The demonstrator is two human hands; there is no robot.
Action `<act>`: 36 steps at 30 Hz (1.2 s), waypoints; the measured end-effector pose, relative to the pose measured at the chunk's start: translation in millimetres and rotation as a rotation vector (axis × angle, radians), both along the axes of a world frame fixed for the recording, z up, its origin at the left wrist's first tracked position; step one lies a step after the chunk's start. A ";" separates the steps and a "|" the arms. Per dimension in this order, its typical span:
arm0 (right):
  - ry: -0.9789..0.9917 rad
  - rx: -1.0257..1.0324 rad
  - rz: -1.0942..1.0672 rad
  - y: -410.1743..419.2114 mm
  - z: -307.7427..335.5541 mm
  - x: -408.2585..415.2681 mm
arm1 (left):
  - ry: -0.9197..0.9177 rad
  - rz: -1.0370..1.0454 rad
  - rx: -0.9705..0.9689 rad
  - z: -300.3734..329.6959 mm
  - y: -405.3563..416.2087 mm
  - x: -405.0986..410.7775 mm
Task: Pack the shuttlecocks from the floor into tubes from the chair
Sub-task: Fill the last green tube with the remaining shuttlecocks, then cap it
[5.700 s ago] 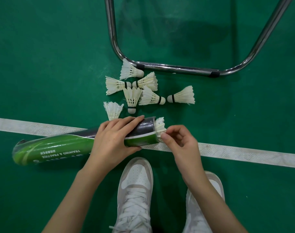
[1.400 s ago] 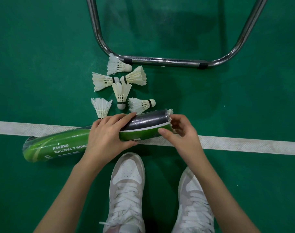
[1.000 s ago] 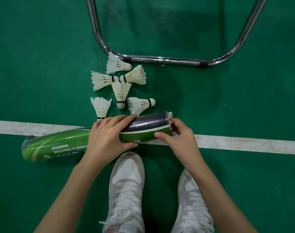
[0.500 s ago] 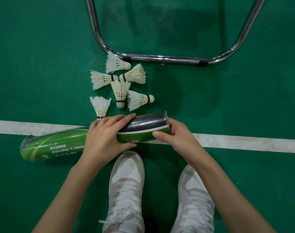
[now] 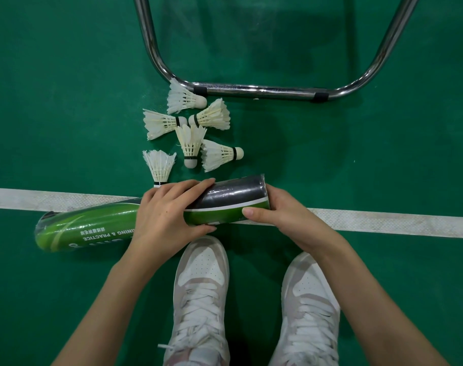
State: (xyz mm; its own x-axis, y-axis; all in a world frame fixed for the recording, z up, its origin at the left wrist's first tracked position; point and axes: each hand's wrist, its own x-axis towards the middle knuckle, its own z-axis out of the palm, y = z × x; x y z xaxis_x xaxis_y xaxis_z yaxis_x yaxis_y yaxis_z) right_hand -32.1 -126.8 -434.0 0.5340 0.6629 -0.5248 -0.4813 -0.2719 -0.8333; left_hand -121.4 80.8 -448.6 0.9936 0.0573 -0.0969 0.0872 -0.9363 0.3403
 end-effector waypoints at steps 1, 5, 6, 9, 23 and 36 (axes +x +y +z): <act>0.003 -0.009 0.028 -0.4 0.6 1.0 | 0.002 -0.006 0.006 0.1 -0.4 -0.2; 0.022 -0.005 0.060 1.8 2.5 2.5 | -0.008 -0.010 0.009 -1.5 1.9 0.3; 0.015 -0.007 0.057 2.2 2.7 3.0 | -0.012 -0.007 0.006 -1.8 3.0 0.4; 0.000 0.011 0.031 -1.1 5.1 7.3 | -0.014 0.003 0.001 -1.5 4.9 0.5; -0.487 -0.230 -0.085 11.5 -9.3 56.4 | 0.027 0.004 0.080 -12.7 22.1 -14.1; -0.683 -0.392 0.177 64.9 -56.3 92.9 | 0.000 0.003 0.074 -13.8 26.3 -13.8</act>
